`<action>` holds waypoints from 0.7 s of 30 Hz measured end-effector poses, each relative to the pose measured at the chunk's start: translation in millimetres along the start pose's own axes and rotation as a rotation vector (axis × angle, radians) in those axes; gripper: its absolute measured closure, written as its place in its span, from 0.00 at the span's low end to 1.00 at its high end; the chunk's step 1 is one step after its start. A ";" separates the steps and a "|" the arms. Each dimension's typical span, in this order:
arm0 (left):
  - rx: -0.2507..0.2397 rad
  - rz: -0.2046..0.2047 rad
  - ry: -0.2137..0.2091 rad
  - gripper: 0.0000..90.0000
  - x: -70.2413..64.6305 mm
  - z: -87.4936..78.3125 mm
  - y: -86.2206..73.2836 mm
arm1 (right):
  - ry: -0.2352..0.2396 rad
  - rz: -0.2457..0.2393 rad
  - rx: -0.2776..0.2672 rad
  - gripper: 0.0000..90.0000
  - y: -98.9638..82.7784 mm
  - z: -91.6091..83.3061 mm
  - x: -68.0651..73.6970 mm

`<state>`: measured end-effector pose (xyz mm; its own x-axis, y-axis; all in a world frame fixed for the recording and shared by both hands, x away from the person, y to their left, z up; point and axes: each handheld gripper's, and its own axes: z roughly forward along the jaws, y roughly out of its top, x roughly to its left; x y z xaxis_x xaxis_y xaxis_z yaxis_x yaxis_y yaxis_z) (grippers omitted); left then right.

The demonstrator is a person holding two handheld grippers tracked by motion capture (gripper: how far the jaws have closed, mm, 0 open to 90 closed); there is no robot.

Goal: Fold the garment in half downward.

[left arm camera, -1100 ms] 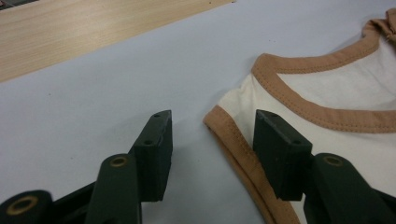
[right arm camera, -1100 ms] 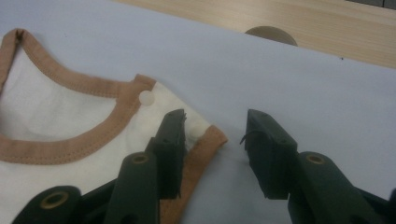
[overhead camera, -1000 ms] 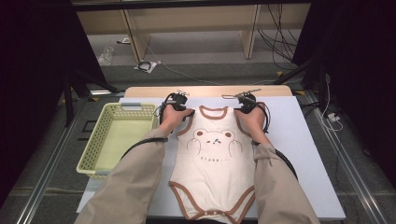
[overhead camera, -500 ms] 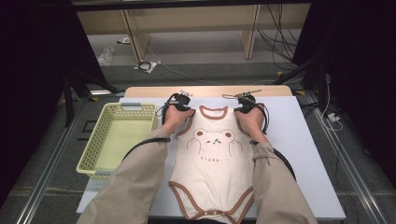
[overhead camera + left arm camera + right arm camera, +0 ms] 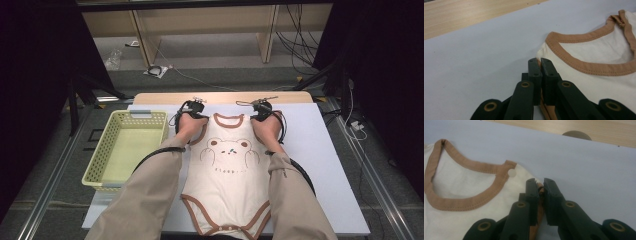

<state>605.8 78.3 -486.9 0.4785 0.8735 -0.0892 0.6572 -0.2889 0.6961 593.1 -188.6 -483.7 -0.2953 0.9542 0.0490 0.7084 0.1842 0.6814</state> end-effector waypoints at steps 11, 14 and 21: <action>-0.072 -0.017 -0.026 0.96 -1.0 -17.7 9.5 | 0.007 0.008 -0.066 0.93 -1.4 -10.5 -2.0; -0.095 -0.015 -0.036 0.96 -2.3 -25.3 12.2 | 0.014 0.005 -0.096 0.93 -1.2 -16.0 -2.2; -0.142 -0.011 -0.063 0.96 -5.5 -41.7 15.0 | 0.024 -0.007 -0.157 0.93 -1.6 -30.3 -1.9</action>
<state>588.8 85.4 -446.2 0.5098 0.8490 -0.1386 0.5761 -0.2173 0.7880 573.1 -197.8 -462.8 -0.3167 0.9466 0.0599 0.5980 0.1502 0.7873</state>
